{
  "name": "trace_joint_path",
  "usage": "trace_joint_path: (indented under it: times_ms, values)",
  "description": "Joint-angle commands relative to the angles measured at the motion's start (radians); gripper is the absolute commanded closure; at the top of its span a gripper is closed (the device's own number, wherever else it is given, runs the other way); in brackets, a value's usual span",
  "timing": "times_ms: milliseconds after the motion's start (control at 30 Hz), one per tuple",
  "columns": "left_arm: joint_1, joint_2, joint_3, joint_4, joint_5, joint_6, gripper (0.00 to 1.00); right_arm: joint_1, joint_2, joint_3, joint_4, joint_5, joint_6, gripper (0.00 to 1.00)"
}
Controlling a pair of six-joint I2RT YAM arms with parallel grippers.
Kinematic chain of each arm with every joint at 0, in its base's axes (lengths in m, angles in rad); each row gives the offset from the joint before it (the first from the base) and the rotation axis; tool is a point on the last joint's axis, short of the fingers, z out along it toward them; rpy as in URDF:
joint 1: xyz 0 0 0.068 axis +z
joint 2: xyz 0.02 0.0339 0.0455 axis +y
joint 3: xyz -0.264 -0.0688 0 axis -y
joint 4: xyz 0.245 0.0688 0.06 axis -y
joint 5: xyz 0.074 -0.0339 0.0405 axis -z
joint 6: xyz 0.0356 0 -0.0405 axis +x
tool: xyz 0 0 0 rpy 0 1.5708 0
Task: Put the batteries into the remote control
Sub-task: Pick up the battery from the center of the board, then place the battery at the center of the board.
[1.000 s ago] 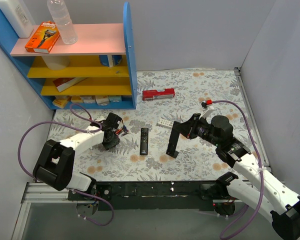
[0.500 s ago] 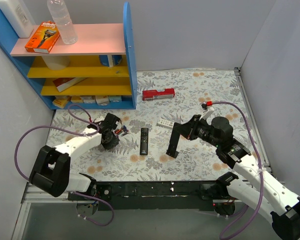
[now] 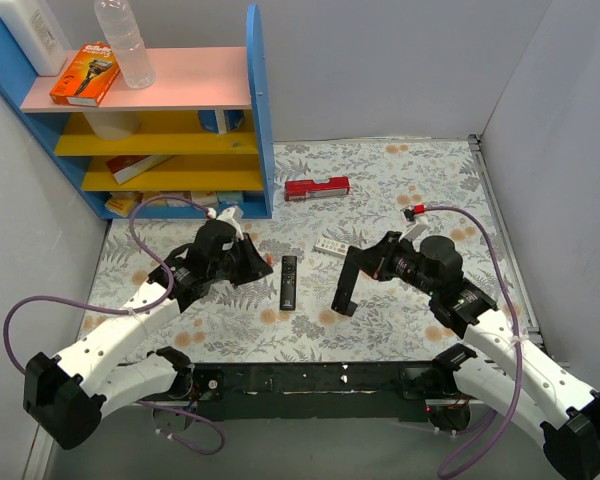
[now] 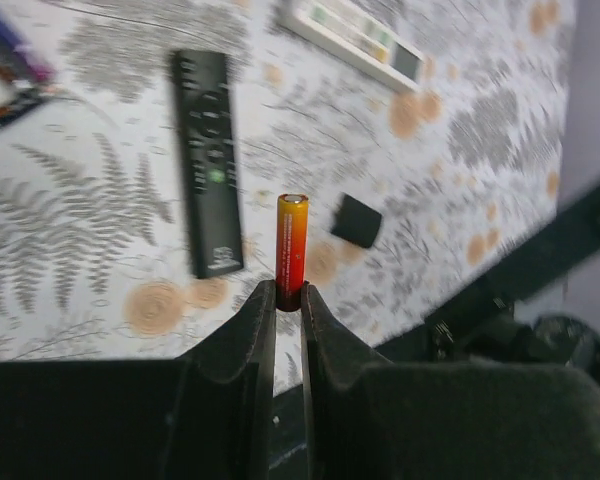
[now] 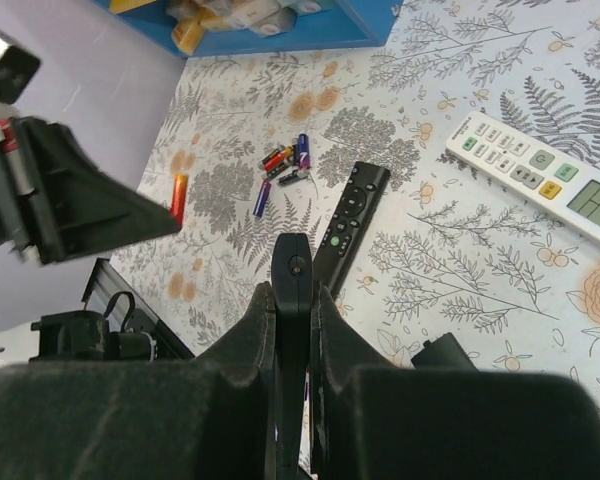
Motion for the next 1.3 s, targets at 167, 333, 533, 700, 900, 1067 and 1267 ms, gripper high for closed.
trace_joint_path:
  times_ms: [167, 333, 533, 700, 900, 1067, 1267]
  values:
    - [-0.253, 0.023, 0.071, 0.209, 0.24, 0.155, 1.0, -0.019, -0.044, -0.146, 0.19, 0.084, 0.161, 0.99]
    - [-0.336, 0.093, 0.109, 0.226, 0.278, 0.191, 1.0, -0.022, -0.113, -0.222, 0.256, 0.145, 0.214, 0.99]
    - [-0.399, 0.173, 0.169, 0.218, 0.283, 0.215, 1.0, -0.028, -0.159, -0.27, 0.38, 0.147, 0.242, 0.99]
    - [-0.42, 0.21, 0.21, 0.185, 0.277, 0.232, 1.0, -0.03, -0.185, -0.328, 0.471, 0.154, 0.299, 0.99]
    - [-0.432, 0.236, 0.238, 0.108, 0.266, 0.267, 1.0, -0.036, -0.19, -0.342, 0.534, 0.136, 0.313, 0.99]
    - [-0.434, 0.265, 0.267, 0.053, 0.266, 0.303, 1.0, -0.036, -0.173, -0.35, 0.59, 0.114, 0.316, 0.99]
    - [-0.44, 0.29, 0.305, -0.003, 0.232, 0.34, 1.0, -0.036, -0.151, -0.342, 0.615, 0.081, 0.309, 0.99]
